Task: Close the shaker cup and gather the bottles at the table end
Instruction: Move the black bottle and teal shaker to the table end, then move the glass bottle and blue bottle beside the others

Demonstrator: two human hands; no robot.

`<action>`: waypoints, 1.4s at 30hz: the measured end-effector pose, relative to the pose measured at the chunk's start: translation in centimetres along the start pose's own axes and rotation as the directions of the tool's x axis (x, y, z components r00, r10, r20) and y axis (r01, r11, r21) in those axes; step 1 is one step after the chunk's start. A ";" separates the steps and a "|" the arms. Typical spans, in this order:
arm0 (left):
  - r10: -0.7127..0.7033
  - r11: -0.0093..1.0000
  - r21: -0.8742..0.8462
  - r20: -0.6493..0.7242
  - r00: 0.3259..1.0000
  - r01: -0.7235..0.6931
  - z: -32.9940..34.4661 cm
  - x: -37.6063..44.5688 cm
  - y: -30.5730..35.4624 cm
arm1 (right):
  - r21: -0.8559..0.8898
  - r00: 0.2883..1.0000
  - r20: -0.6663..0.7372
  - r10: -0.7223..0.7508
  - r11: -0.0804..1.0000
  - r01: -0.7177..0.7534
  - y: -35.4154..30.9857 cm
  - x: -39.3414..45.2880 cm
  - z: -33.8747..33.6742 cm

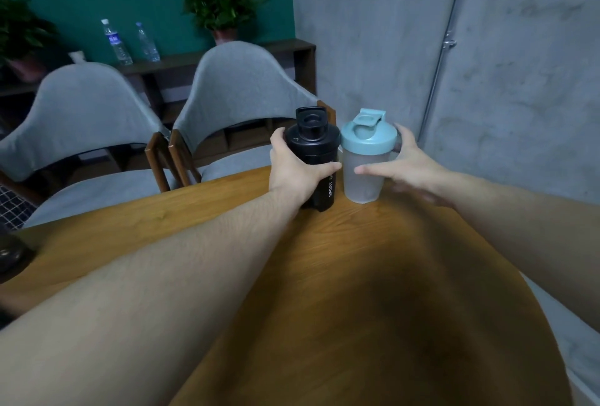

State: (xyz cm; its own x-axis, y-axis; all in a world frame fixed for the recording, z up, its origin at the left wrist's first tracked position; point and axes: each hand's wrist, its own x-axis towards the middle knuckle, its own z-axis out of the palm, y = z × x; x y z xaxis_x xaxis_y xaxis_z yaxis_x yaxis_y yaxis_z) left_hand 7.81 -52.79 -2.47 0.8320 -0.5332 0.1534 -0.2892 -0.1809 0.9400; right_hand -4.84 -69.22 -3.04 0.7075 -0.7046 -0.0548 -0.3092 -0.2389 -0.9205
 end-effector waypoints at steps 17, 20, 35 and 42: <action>-0.206 0.957 0.220 0.046 0.978 0.191 -17.1 -16.1 1.1 | -0.255 0.970 0.064 -0.237 0.935 0.245 -6.4 -17.7 4.5; -0.204 0.942 0.279 0.040 0.978 0.185 -21.6 -19.4 0.8 | -0.283 0.950 0.185 -0.251 0.912 0.296 -8.9 -21.3 7.6; -0.398 0.781 0.445 -0.188 0.898 0.439 -42.5 -28.1 -7.0 | -0.419 0.823 0.522 -0.222 0.774 0.474 -16.0 -27.8 26.3; -0.426 0.806 0.141 -0.536 0.729 0.575 -49.1 -27.4 -12.0 | -0.560 0.863 0.498 -0.085 0.728 0.395 -16.4 -27.1 34.3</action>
State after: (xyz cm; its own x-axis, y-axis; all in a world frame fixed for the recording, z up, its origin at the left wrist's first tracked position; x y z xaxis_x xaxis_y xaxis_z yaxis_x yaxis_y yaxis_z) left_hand 11.73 4.53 -3.02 0.9834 0.1316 -0.1252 0.1784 -0.5687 0.8030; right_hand 2.87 -23.29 0.21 0.9533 -0.2549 -0.1619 -0.3017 -0.8264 -0.4754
